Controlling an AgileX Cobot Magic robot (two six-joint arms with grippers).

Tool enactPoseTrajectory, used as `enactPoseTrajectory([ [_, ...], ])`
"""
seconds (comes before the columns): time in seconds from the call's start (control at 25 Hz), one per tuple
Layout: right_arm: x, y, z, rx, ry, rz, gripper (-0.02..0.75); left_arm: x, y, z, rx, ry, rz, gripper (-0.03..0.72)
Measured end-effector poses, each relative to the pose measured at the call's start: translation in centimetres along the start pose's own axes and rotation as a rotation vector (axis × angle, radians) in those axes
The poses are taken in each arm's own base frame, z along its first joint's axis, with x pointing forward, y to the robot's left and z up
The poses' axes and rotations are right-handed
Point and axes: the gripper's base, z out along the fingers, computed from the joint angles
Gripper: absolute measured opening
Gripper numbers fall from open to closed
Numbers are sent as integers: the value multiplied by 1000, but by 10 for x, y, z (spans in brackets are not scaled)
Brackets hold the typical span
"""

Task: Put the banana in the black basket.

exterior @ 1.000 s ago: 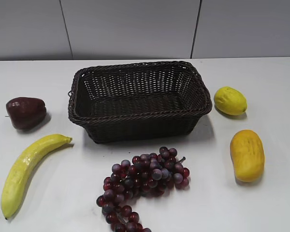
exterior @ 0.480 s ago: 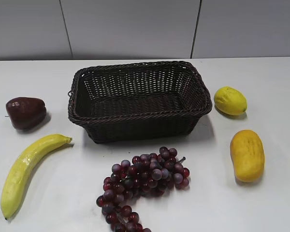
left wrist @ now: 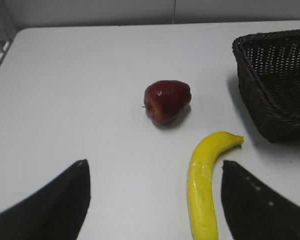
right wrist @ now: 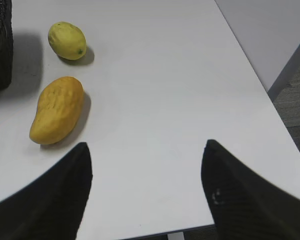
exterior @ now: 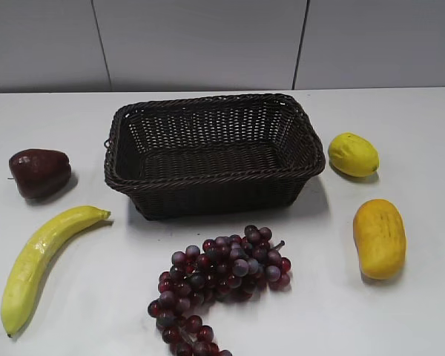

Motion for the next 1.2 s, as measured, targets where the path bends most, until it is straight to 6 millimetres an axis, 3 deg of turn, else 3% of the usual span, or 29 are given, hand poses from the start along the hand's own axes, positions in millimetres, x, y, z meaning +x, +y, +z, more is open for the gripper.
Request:
enactPoseTrajectory([
  [0.32, 0, 0, 0, 0, 0, 0, 551, -23, 1, 78, 114, 290, -77, 605],
  [0.56, 0, 0, 0, 0, 0, 0, 551, -30, -16, 122, 235, 396, -30, 605],
  [0.88, 0, 0, 0, 0, 0, 0, 551, -2, -47, 182, 297, 570, 88, 605],
  [1.2, 0, 0, 0, 0, 0, 0, 551, 32, -49, 229, 259, 675, 165, 606],
])
